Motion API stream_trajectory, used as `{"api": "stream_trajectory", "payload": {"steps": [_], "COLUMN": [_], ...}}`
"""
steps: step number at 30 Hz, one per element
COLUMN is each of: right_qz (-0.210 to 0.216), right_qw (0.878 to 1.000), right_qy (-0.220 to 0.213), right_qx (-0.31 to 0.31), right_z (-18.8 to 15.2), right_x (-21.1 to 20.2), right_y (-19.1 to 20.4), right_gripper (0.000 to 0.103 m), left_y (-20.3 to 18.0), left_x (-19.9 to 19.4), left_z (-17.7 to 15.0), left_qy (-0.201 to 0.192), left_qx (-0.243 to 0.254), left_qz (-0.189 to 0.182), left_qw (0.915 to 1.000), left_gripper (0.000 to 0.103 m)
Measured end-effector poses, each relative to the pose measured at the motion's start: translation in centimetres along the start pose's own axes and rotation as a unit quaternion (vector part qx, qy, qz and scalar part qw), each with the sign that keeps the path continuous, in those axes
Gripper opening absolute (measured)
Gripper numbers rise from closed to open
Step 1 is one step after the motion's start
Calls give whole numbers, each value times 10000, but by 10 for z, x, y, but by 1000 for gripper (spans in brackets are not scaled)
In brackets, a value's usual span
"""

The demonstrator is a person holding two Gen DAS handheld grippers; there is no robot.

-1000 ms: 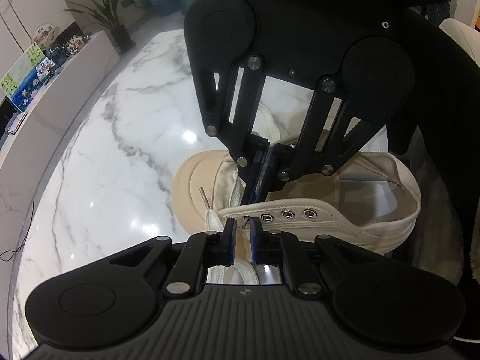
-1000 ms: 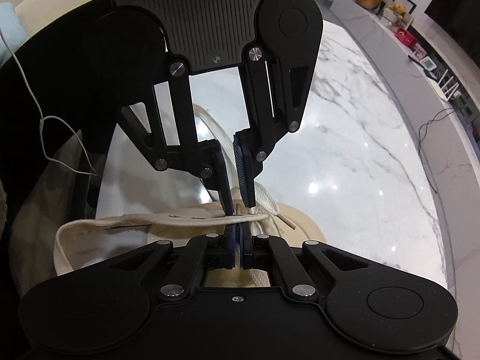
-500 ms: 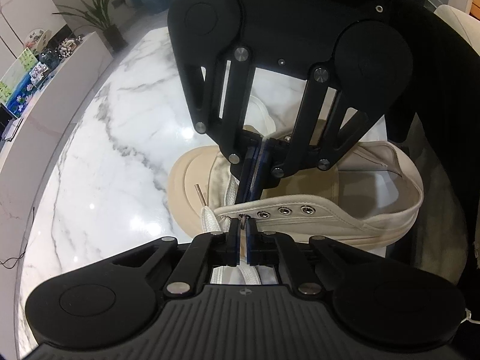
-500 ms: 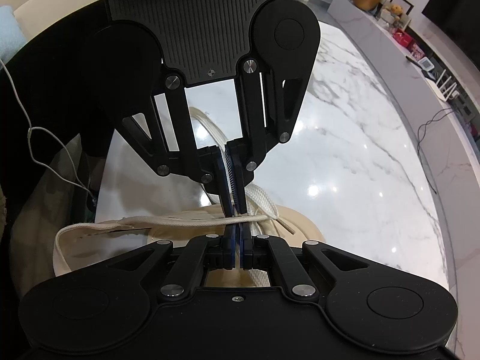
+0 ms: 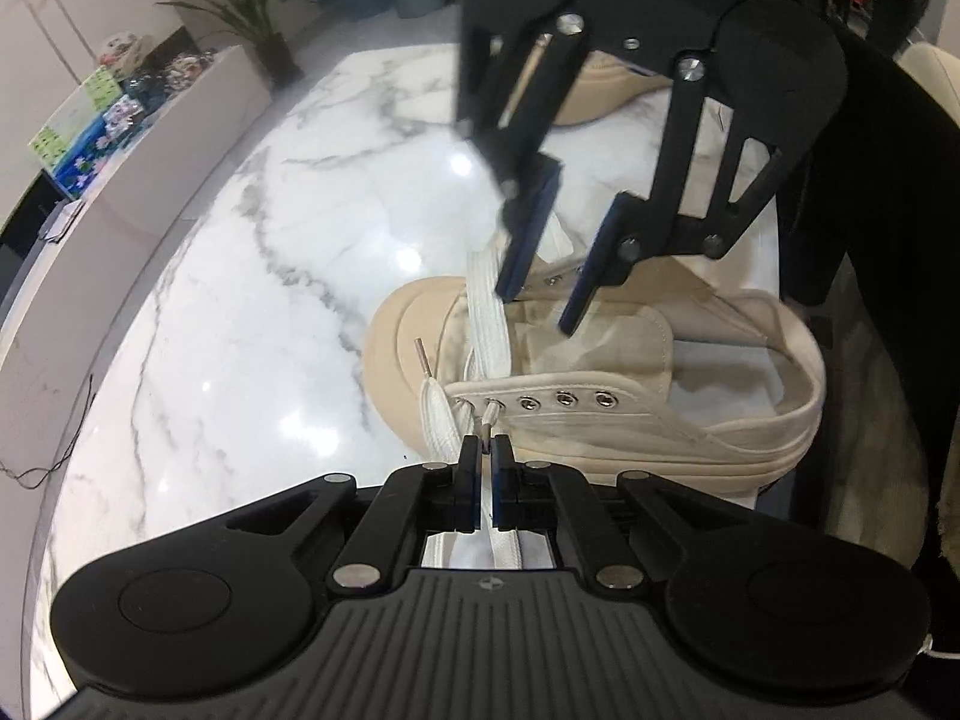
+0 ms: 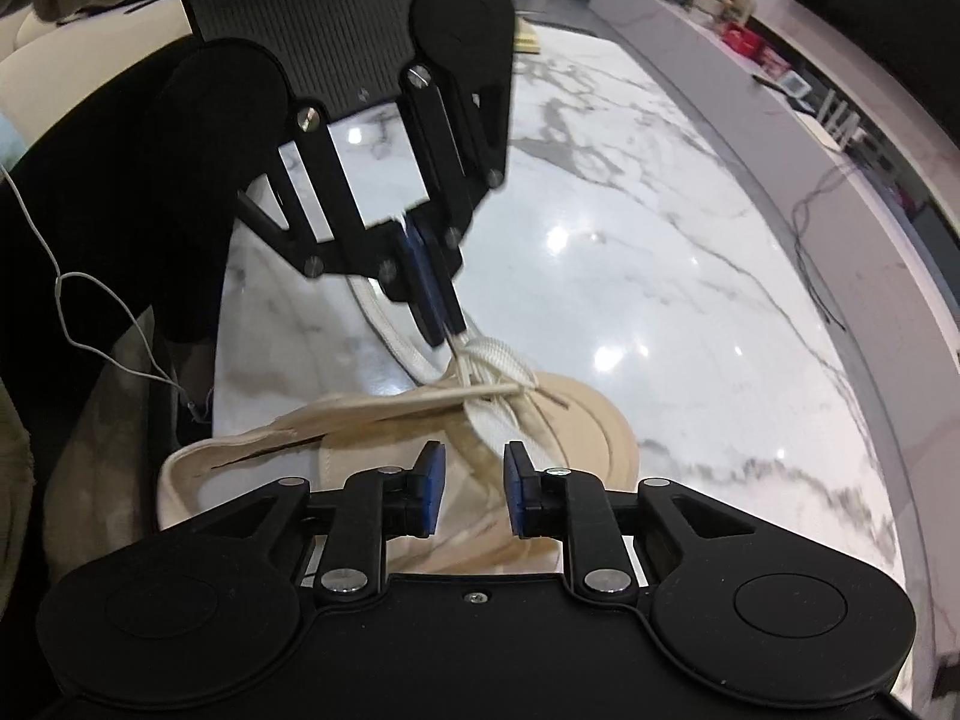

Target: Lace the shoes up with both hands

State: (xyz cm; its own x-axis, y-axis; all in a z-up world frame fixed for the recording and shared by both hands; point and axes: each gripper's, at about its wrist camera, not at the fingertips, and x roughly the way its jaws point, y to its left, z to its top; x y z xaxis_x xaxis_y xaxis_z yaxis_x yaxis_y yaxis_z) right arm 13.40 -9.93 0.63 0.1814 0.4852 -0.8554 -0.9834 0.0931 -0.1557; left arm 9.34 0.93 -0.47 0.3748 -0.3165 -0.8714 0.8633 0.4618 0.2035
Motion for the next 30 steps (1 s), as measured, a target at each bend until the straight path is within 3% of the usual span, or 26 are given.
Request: {"api": "stream_trajectory", "payload": {"steps": [9,16,20,30], "right_qz": [-562,-761,-783,-511], "right_qw": [9960,9942,9926,9914], "right_qy": [345,464,571,535], "right_qx": [608,595,731,1080], "right_z": [1,2,1,-6], "right_x": [-15,-19,-17,-9], "right_y": [11,24,24,11], "right_gripper": [18,18,18,19], "left_y": [-8,-20,-25,-19], "left_x": [-47,-40,-34,8], "left_z": [3,5,6,9], "left_qy": [-143,-189,-187,-48], "left_qx": [-296,-11,178,455], "left_qz": [475,653,720,428], "left_qw": [9983,9977,9971,9980], "left_gripper": [0,2,17,18]}}
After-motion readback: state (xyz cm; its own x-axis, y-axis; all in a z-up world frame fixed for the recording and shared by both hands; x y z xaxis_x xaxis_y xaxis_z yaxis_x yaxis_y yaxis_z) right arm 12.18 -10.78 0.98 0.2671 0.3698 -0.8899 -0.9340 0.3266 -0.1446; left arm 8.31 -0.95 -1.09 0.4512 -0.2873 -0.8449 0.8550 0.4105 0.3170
